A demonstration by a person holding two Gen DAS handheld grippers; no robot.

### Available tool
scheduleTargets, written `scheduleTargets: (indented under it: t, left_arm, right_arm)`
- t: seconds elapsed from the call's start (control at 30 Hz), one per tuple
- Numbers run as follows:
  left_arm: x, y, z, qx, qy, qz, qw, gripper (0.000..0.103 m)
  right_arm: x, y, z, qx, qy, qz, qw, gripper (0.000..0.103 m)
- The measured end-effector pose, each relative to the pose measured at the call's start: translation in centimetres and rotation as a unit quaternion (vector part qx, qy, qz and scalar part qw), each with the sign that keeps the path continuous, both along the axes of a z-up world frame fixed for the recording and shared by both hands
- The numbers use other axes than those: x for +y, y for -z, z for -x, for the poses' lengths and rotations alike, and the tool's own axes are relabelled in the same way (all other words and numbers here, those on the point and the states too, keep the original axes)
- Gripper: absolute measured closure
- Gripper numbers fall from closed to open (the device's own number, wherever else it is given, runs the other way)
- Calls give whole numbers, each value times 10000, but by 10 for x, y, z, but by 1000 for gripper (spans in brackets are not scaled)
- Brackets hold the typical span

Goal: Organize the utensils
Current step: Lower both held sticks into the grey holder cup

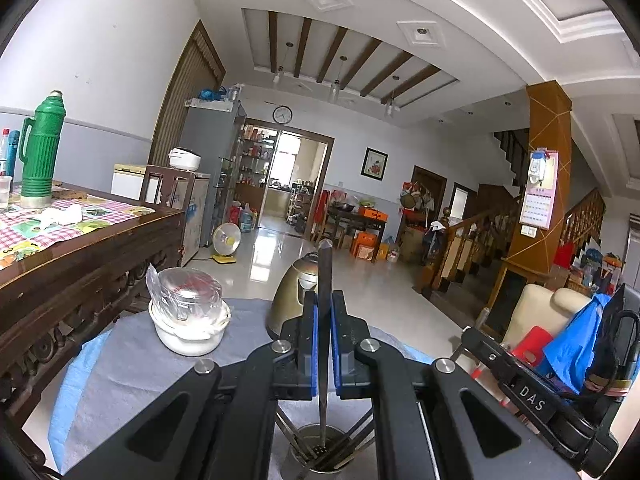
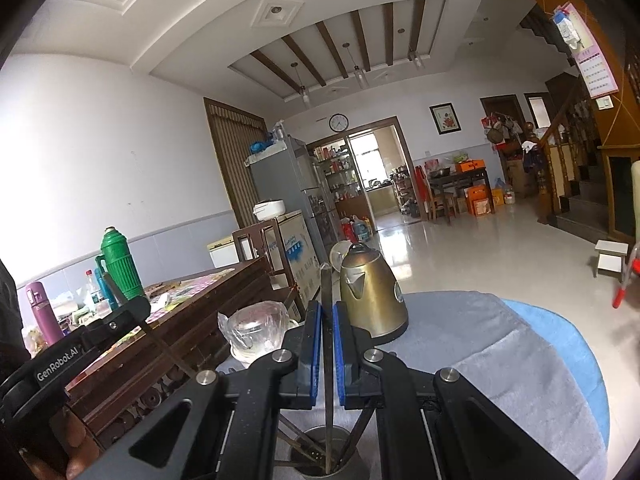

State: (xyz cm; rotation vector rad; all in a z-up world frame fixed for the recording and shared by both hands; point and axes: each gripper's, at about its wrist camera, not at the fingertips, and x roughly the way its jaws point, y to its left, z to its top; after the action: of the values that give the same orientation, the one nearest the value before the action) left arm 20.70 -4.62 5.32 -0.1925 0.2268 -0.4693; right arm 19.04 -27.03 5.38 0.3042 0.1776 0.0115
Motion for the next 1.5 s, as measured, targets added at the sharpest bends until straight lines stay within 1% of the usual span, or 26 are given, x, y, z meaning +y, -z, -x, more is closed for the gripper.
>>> scheduleTargets:
  t: [0.27,0.37,0.8,1.13,1.5]
  left_arm:
    - [-14,9,2,141,37,-83,9999,97]
    - [-16,12,2,168,-19,-113,9998,97]
    - [-34,30,2,319,-245,-639,9971,97]
    - [-39,42,0,525,-358,-902,9939,97]
    - [-38,49,-5,664,-399,-1006,9919,96]
  right_arm:
    - [0,6,0,112,-38,-52,9999,96]
    - [-1,9,0,142,-40,-65,9999,96]
    - [-7,21,-3,369,-53,-263,9990,96]
    - [-3,32,-7,553,-154,-317,9978,96]
    - [4,36,-11,702,-247,-284,9968,96]
